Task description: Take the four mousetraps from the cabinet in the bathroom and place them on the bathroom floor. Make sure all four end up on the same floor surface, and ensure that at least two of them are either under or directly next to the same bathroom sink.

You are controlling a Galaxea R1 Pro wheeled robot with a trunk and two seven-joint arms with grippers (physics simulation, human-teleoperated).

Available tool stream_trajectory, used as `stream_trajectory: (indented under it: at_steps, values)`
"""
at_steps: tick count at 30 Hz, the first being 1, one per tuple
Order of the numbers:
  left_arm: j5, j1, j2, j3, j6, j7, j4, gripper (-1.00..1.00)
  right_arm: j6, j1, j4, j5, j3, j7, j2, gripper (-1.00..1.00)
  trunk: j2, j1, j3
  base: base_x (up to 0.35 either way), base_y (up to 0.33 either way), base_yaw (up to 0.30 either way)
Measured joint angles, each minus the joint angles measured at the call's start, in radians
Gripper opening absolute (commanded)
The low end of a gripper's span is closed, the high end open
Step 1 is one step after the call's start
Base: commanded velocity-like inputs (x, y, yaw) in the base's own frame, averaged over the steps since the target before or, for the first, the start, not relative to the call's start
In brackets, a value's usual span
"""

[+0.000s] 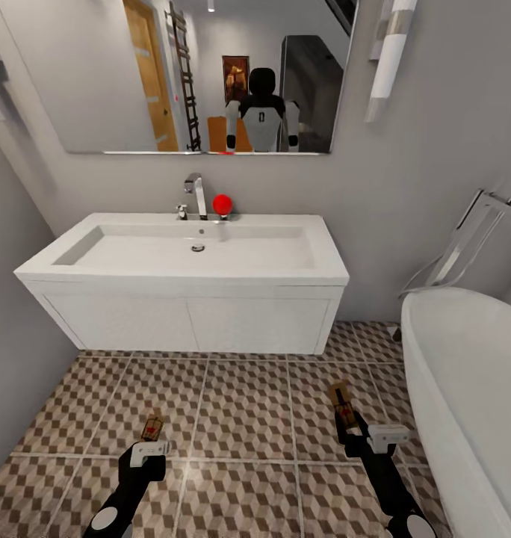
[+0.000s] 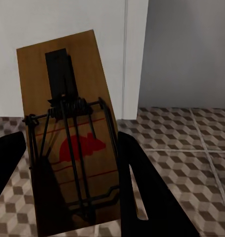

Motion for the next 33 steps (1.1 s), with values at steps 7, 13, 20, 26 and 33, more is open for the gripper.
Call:
stream_trajectory:
  at_steps: [7,13,20,26,33]
  values:
    - [0.000,0.000,-0.002,0.000,0.000,0.000,0.001,-1.00,0.000,0.000,0.000,0.000,0.000,0.000,0.000,-1.00,-0.049,0.027,-0.033,0.000,0.000,0.000]
    - [0.000,0.000,-0.002,0.000,0.000,0.000,0.001,-1.00,0.000,0.000,0.000,0.000,0.000,0.000,0.000,-1.00,-0.091,0.050,-0.062,0.000,0.000,0.000]
    - [0.000,0.000,-0.002,0.000,0.000,0.000,0.001,-1.00,0.000,0.000,0.000,0.000,0.000,0.000,0.000,-1.00,-0.140,0.077,-0.095,0.000,0.000,0.000]
    - [0.000,0.000,-0.002,0.000,0.000,0.000,0.002,-1.00,0.000,0.000,0.000,0.000,0.000,0.000,0.000,-1.00,-0.182,0.100,-0.124,0.000,0.000,0.000]
    - [0.000,0.000,-0.002,0.000,0.000,0.000,0.002,-1.00,0.000,0.001,0.000,0.000,0.000,0.000,0.000,-1.00,-0.231,0.127,-0.157,0.000,0.000,0.000]
